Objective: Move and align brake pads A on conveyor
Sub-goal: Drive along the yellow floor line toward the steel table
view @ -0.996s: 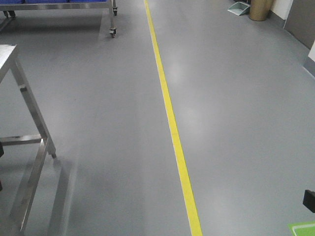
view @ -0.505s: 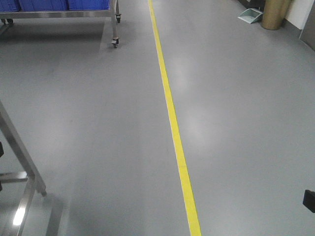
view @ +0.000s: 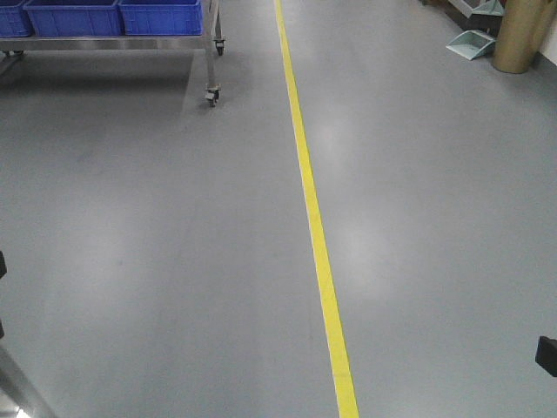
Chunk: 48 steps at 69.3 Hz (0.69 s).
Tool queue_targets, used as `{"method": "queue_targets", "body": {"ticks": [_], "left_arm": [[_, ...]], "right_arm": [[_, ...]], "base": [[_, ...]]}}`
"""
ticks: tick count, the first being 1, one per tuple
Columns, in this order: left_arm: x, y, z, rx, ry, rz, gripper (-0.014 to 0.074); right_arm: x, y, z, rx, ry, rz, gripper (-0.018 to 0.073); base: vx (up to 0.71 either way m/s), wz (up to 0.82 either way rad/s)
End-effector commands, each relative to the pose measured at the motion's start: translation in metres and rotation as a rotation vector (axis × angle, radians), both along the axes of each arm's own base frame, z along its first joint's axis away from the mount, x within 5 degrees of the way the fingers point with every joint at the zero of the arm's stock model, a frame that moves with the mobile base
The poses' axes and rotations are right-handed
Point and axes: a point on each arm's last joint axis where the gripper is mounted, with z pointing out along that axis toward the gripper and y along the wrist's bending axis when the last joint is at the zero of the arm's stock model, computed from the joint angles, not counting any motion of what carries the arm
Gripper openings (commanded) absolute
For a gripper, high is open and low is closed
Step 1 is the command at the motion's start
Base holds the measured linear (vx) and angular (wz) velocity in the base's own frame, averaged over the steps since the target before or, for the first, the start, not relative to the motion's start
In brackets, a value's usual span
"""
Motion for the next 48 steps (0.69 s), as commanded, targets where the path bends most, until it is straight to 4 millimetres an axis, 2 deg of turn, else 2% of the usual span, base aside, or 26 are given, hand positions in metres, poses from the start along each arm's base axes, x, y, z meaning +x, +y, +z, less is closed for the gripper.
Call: {"method": "queue_targets", "body": {"ticks": [1, 48], "left_arm": [[0.0017, -0.0023, 0.0126, -0.023, -0.083, -0.018, -0.0007], [0.0017, -0.0023, 0.0126, -0.023, -0.083, -0.018, -0.0007]], "right_arm": [[0.0035, 0.0007, 0.0124, -0.006, -0.079, 0.015, -0.0010], [0.0035, 0.0007, 0.0124, -0.006, -0.079, 0.015, -0.0010]], "base": [[0.53, 0.02], [0.45, 0.02]]}}
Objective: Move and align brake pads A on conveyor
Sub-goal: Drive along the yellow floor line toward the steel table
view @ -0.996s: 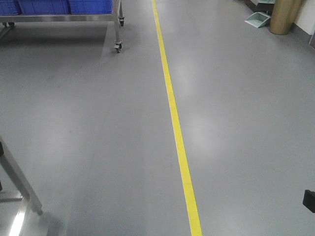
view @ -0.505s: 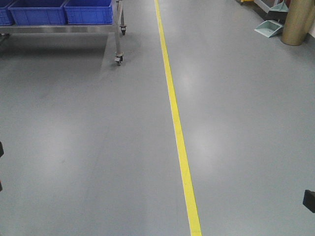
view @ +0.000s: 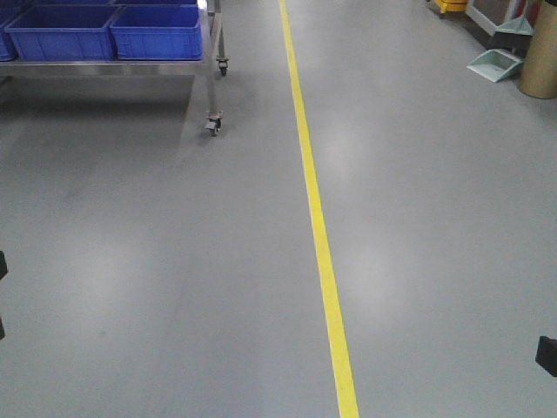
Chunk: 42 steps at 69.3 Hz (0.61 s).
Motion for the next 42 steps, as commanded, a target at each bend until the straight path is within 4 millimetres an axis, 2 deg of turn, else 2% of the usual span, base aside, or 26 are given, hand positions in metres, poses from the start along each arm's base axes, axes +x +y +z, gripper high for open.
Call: {"method": "queue_targets", "body": {"ticks": [1, 20, 42], "left_arm": [[0.0017, -0.0023, 0.0126, -0.023, -0.083, -0.018, -0.0007], [0.0017, -0.0023, 0.0126, -0.023, -0.083, -0.018, -0.0007], [0.0017, -0.0023, 0.0126, -0.023, -0.083, -0.018, -0.0007]], "right_arm": [[0.0035, 0.0007, 0.0124, -0.006, -0.079, 0.015, -0.0010], [0.0035, 0.0007, 0.0124, -0.006, -0.079, 0.015, -0.0010], [0.0035, 0.0007, 0.0124, -0.006, -0.079, 0.015, -0.0010]], "base": [[0.30, 0.18], [0.23, 0.35], [0.13, 0.76]]}}
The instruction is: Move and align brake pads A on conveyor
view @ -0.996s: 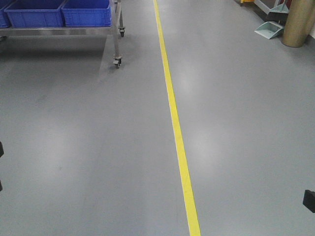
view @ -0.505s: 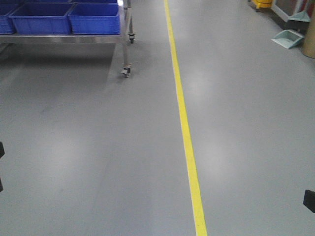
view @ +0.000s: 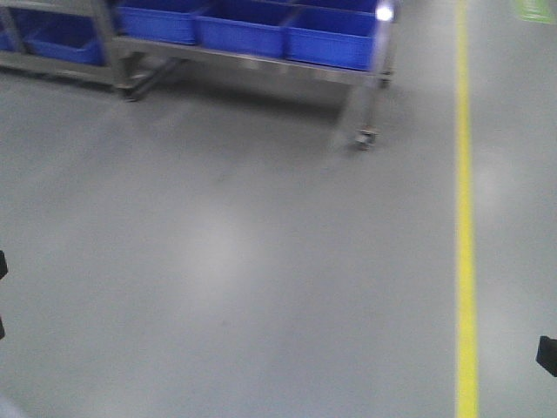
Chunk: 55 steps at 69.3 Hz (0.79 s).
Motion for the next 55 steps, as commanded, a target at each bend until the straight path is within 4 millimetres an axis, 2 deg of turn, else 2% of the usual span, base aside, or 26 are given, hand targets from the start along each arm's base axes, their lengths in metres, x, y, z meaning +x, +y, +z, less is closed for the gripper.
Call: {"method": "queue_targets", "body": {"ticks": [1, 29, 55], "left_arm": [[0.0016, -0.0022, 0.0127, -0.023, -0.084, -0.018, -0.0007], [0.0016, -0.0022, 0.0127, -0.023, -0.084, -0.018, -0.0007], [0.0016, -0.0022, 0.0127, -0.023, -0.084, -0.018, -0.0007]], "right_arm": [[0.0035, 0.0007, 0.0125, -0.006, -0.080, 0.015, -0.0010], [0.0034, 0.0006, 0.0123, -0.006, -0.078, 0.014, -0.0010], [0.0034, 0.0006, 0.0123, -0.006, -0.078, 0.014, -0.0010]], "base": [[0.09, 0.98], [0.07, 1.07], [0.08, 0.91]]}}
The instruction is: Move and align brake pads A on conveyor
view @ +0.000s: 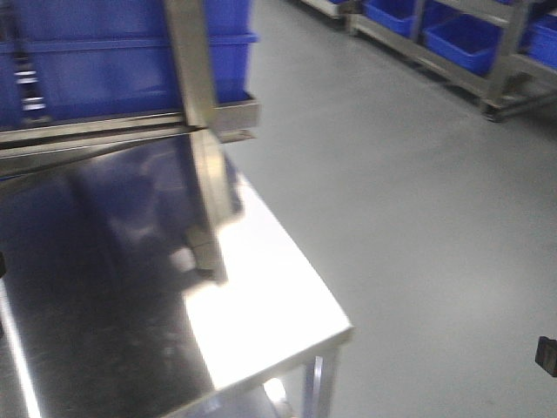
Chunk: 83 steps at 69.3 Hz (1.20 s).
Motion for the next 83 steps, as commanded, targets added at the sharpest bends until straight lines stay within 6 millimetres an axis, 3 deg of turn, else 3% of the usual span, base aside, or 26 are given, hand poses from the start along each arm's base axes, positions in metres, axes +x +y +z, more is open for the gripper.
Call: {"method": "queue_targets", "body": {"ticks": [1, 49, 83], "left_arm": [[0.0016, -0.0022, 0.0127, -0.023, -0.084, -0.018, -0.0007], [0.0016, -0.0022, 0.0127, -0.023, -0.084, -0.018, -0.0007], [0.0016, -0.0022, 0.0127, -0.023, -0.084, -0.018, -0.0007]], "right_arm": [[0.0034, 0.0006, 0.0123, -0.006, -0.078, 0.014, -0.0010], [0.0034, 0.0006, 0.0123, -0.006, -0.078, 0.014, -0.0010], [0.0034, 0.0006, 0.0123, -0.006, -0.078, 0.014, -0.0010]], "base": [[0.09, 0.82], [0.06, 0.57], [0.02, 0.10]]}}
